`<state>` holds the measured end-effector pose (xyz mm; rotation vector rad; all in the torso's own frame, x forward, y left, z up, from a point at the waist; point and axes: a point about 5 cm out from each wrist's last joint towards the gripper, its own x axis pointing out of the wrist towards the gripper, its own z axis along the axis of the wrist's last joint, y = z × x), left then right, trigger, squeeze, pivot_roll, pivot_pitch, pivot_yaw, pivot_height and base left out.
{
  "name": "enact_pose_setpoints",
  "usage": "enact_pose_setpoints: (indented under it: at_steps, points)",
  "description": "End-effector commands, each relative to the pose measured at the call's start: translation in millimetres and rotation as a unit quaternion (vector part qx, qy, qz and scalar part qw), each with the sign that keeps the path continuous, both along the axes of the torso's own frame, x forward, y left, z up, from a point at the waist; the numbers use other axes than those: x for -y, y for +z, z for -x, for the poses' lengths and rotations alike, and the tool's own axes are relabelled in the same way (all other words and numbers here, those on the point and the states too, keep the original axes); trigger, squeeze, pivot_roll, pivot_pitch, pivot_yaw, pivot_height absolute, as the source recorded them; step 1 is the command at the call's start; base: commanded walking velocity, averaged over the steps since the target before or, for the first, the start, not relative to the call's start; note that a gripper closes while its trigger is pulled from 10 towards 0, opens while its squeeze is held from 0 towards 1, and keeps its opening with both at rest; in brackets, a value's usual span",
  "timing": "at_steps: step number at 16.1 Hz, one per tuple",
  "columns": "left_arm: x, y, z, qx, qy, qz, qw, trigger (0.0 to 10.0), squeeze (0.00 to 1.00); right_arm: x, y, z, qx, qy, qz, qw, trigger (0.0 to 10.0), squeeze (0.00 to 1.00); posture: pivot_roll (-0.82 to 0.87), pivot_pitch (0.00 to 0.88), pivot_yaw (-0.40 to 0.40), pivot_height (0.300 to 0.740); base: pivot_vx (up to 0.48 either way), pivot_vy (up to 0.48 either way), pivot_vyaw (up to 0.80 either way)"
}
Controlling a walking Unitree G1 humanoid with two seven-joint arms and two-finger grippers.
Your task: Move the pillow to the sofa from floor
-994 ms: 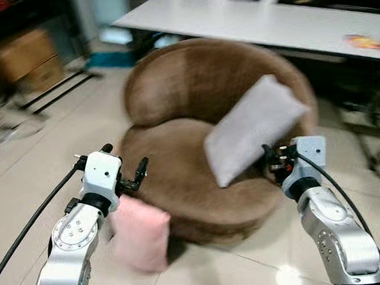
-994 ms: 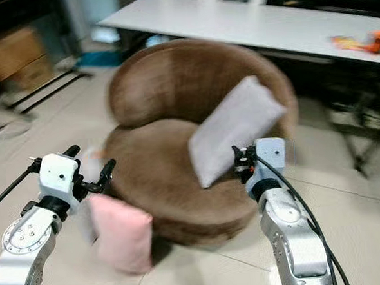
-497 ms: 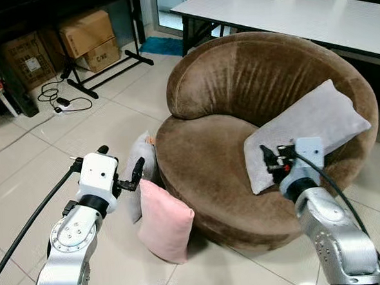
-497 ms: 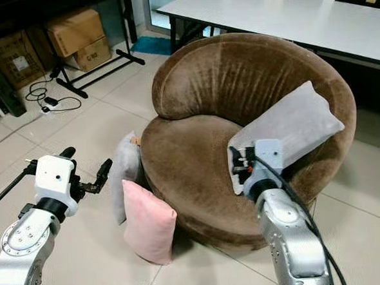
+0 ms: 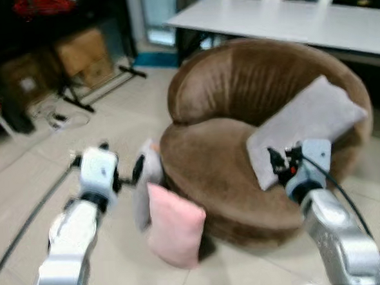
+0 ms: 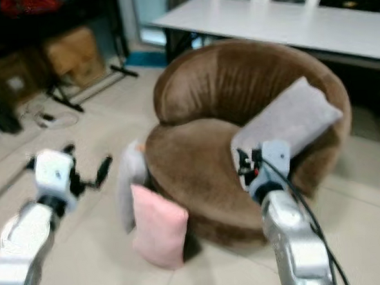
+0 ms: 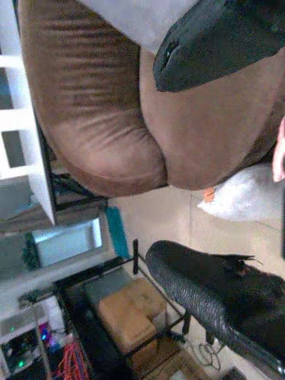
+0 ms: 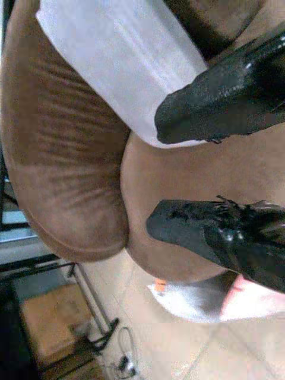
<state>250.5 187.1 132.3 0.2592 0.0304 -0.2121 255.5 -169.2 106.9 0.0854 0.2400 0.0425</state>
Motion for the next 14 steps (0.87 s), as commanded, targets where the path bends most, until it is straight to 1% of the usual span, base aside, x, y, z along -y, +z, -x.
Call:
enact_pose_setpoints:
  at_steps: [1,2,3,8,10,14]
  points:
    - [-2.5,-2.0,0.2,-0.011,0.004,-0.005,1.0,10.0,0.0,-6.2,6.2,-2.8,0.012,0.019,0.001,1.0,10.0,0.0,-0.03,0.0,-0.014,0.74,0.0,0.0,0.63]
    - [-2.4,-1.7,-0.1,-0.01,0.004,-0.002,1.0,10.0,0.0,-7.8,6.6,-2.8,0.012,0.025,0.004,1.0,10.0,0.0,-0.03,0.0,-0.014,0.74,0.0,0.0,0.8]
    - [-2.7,0.2,-1.3,-0.006,0.006,0.008,1.0,10.0,0.0,-10.3,6.5,-3.6,0.012,0.031,0.005,0.999,10.0,0.0,-0.02,0.0,-0.015,0.74,0.285,0.0,0.8]
    - [-4.2,0.2,-1.9,-0.007,0.01,0.006,1.0,10.0,0.0,-8.1,6.5,-5.8,0.012,0.022,0.006,1.0,10.0,0.0,-0.02,0.0,-0.015,0.74,0.302,0.0,0.75]
    - [-4.9,0.1,-2.2,-0.006,0.012,0.005,1.0,10.0,0.0,-3.9,6.9,-6.8,0.014,0.002,-0.008,1.0,10.0,0.0,-0.02,0.0,-0.016,0.74,0.304,0.0,0.0]
    - [-6.4,0.0,-3.1,-0.006,0.015,0.003,1.0,10.0,0.0,-1.2,8.2,-8.0,0.016,-0.005,-0.004,1.0,10.0,0.0,-0.03,0.0,-0.012,0.74,0.305,0.0,0.0]
